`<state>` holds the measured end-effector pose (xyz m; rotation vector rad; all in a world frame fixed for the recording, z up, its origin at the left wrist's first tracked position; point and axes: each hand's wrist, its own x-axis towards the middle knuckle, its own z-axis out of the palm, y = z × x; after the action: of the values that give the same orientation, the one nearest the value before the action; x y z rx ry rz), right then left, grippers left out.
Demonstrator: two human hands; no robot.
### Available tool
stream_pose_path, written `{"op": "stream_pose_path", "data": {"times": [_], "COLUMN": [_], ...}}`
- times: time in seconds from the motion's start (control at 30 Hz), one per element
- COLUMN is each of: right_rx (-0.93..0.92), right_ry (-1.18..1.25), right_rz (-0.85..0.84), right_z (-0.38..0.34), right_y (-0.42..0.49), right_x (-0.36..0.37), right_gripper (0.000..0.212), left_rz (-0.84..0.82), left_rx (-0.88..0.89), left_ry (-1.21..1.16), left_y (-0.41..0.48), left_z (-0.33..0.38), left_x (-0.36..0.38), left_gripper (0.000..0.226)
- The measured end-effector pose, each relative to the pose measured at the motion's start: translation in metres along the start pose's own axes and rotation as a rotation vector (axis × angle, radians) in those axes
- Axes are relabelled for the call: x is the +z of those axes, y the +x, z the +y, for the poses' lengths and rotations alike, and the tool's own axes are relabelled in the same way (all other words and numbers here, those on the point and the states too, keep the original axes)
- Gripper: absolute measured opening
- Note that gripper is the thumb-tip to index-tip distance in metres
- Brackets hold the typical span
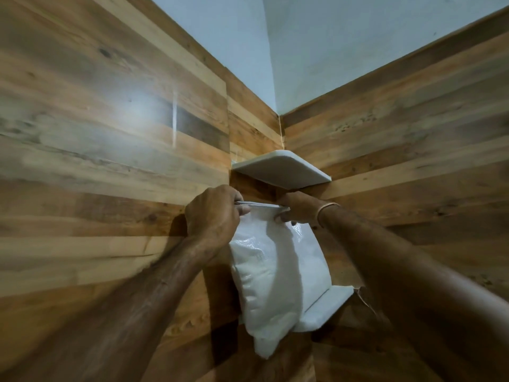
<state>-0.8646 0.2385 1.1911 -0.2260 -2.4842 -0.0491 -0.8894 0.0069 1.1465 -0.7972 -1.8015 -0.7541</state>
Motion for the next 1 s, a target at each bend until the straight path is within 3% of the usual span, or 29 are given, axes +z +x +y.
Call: {"op": "stream_pose_path", "data": {"times": [0.23,0.53,0.83,1.0], "right_rx": [0.035,0.103,0.169,0.241], "right_ry": [-0.07,-0.123,-0.124,-0.045], "right_rz": [0.192,0.285,0.075,-0.124], "right_z": [0.038,0.069,0.123,0.16], "right_y": [-0.05,-0.177,-0.406,-0.562], "right_x": [-0.035,-0.121,-0.161,-0.132], "right_gripper": [0.01,0.04,0.039,0.044], "left_rz": [0.076,0.074,-0.116,-0.346], "left_rx": [-0.028,-0.036,-0.053,-0.049], "left_ry": [-0.16,-0.275,-0.369,-0.477], "left_y": [-0.003,-0.031,-0.194,-0.326], "left_z": [0.014,0.087,0.233,0.302], "left_x": [-0.013,-0.051,-0.099,-0.115], "left_gripper": [0.018,0.018,0.015,0.021]}}
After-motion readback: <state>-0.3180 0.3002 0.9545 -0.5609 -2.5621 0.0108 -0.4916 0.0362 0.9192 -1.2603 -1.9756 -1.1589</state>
